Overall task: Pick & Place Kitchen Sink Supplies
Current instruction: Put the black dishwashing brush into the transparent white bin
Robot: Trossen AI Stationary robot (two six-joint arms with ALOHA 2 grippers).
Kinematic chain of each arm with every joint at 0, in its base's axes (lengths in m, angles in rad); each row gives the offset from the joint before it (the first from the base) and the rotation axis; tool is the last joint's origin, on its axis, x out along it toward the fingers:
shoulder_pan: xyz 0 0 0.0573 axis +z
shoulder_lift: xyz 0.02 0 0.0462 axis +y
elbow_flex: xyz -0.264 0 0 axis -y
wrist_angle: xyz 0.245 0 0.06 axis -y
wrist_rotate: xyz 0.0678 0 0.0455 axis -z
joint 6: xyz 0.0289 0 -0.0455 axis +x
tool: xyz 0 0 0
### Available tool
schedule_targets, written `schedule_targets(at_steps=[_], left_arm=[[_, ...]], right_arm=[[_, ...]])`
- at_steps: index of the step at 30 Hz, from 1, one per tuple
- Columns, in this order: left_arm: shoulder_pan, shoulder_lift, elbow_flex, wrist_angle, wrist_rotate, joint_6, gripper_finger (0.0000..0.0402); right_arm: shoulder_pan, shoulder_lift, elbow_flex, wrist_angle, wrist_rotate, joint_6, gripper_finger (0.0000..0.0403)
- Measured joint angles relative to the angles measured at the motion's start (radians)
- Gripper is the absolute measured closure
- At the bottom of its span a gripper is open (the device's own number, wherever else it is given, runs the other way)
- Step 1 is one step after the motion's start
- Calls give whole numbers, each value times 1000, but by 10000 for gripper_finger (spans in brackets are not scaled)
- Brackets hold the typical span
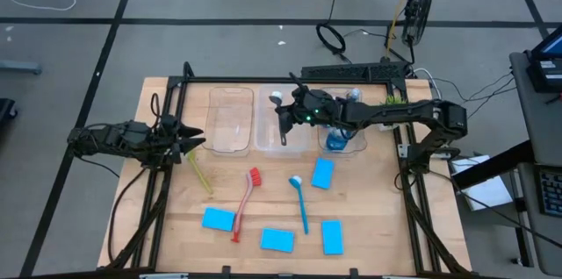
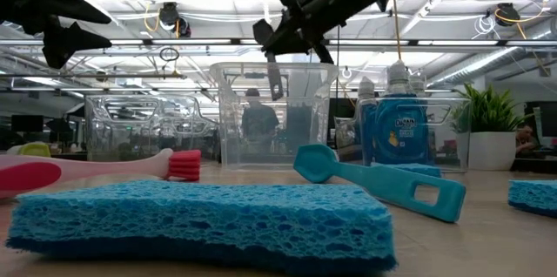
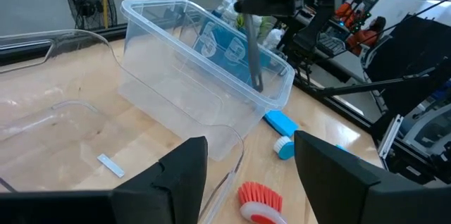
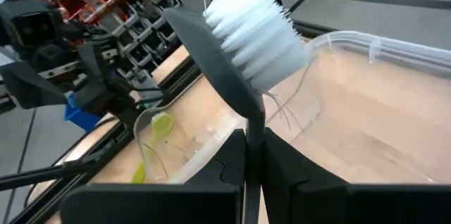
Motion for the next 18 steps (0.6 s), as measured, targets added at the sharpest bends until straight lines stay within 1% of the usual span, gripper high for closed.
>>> schedule_targets(at_steps=[6, 12, 18], left_arm=[[0, 0, 0, 0, 0, 0, 188], [0, 0, 0, 0, 0, 9, 188], [0, 0, 0, 0, 0, 19, 188]], right_arm=[[-7, 17, 0, -13, -48, 28, 389], [-7, 17, 0, -69, -48, 45, 389], [-7, 17, 0, -70, -48, 50, 385]])
